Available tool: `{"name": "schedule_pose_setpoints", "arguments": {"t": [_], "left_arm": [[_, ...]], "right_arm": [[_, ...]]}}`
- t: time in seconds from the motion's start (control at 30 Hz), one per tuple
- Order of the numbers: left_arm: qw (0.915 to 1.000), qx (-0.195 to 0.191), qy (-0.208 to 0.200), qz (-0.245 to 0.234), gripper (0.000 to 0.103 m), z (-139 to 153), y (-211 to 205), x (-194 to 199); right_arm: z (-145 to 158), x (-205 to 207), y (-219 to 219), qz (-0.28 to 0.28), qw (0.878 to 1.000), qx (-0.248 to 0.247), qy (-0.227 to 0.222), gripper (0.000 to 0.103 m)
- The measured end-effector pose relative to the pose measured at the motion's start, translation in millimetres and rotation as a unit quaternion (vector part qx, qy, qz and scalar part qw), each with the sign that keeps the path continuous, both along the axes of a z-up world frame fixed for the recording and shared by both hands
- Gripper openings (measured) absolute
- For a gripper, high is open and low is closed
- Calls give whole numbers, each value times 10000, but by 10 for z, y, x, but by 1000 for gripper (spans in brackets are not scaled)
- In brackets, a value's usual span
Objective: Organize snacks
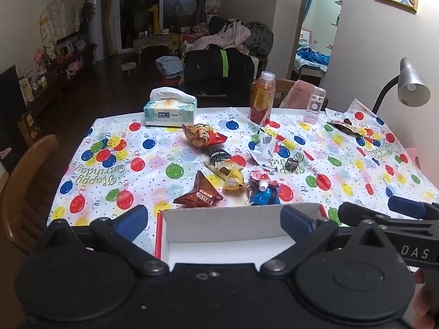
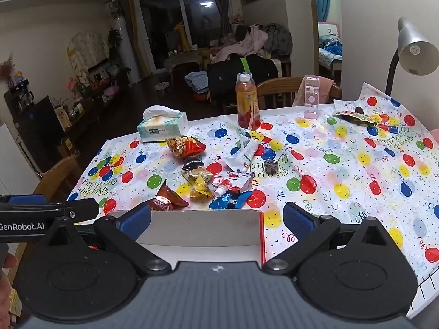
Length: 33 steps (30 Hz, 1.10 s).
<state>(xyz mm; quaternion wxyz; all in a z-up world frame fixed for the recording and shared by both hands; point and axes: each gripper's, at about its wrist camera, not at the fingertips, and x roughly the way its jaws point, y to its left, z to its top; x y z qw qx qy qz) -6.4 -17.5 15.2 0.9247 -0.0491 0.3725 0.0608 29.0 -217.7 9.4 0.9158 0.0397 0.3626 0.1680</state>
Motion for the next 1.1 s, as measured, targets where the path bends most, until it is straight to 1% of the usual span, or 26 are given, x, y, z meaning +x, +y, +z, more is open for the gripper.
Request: {"name": "schedule_pose_setpoints", "arguments": {"t": [0.23, 0.37, 0.77, 0.93, 1.1], "left_arm": [[9998, 153, 130, -23, 103, -1, -53, 32], [9999, 70, 124, -6, 103, 4, -59, 31], [9998, 18, 203, 64, 103, 1, -63, 42], [9997, -28, 241, 96, 103, -12, -80, 35], [9994, 6, 322, 109, 103, -29, -113, 33]], "right_arm": [[27, 24, -18, 43, 10000, -20, -11, 103], [36, 31, -12, 55, 10000, -32, -2, 103], [51, 72, -33, 100, 9999, -62, 34, 103], [49, 102, -50, 154, 9997, -76, 167, 103], [-1, 105, -84, 200, 9992, -75, 327, 103]]}}
